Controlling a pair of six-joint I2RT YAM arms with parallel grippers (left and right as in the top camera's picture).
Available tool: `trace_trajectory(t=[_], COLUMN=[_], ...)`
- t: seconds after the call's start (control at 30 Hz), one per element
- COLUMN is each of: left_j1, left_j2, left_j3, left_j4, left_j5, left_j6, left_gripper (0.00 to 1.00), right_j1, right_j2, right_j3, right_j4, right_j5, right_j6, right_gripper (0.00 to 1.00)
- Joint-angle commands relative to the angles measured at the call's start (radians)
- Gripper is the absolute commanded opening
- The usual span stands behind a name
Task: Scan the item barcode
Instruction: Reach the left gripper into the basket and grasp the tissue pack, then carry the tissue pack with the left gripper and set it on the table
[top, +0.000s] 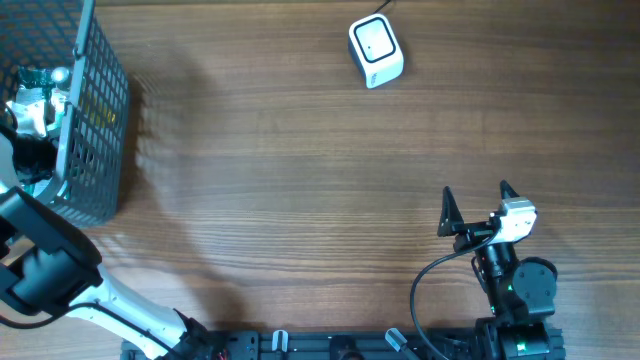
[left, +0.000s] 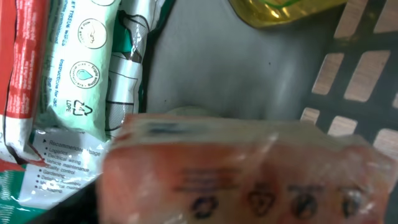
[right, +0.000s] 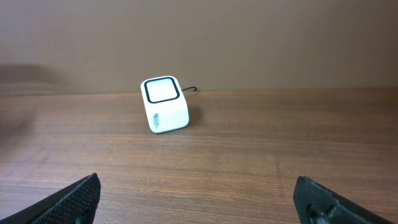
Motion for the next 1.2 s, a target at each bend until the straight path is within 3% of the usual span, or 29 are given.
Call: trace_trajectory(t=[0.0, 0.13, 0.27, 0.37, 0.57, 0.77, 0.97, 1.17], left_j1=[-0.001, -0.001, -0.001, -0.001, -0.001, -0.029, -0.241, -0.589], left_j2=[0.008, 0.007, -0.026, -0.079, -0.278, -0.473, -0.582, -0.569], left_j3=[-0.007, -0.006, 0.010, 0.070, 0.227, 0.322, 0.323, 0.323], left_j4=[0.003, 0.003, 0.005, 0.003, 0.001, 0.045, -0.005, -0.136], left_j5=[0.014, 0.014, 0.014, 0.013, 0.013, 0.013, -0.005, -0.113], left_j6=[0.007, -0.010, -0.018, -0.089, -0.151, -0.303, -0.371, -0.537], left_gripper=[0.69, 0.54, 0.53, 0.52, 0.51, 0.51, 0.50, 0.49], right_j1=[-0.004, -0.004, -0.004, -0.004, -0.004, -0.004, -0.004, -0.004], right_j2=[-0.005, -0.005, -0.005, -0.005, -0.005, -0.005, -0.005, -0.005], right_j3=[-0.001, -0.001, -0.001, -0.001, -0.001, -0.001, -0.001, -0.001], right_j4=[0.002, 0.002, 0.002, 0.002, 0.002, 0.002, 0.002, 0.002], right_j5=[-0.009, -0.009, -0.009, -0.009, -0.009, -0.009, -0.009, -0.009], right_j6=[0.006, 0.006, 0.006, 0.006, 0.007, 0.006, 0.006, 0.006], right_gripper=[0.99, 1.00, 1.00, 1.00, 1.00, 1.00, 1.00, 1.00])
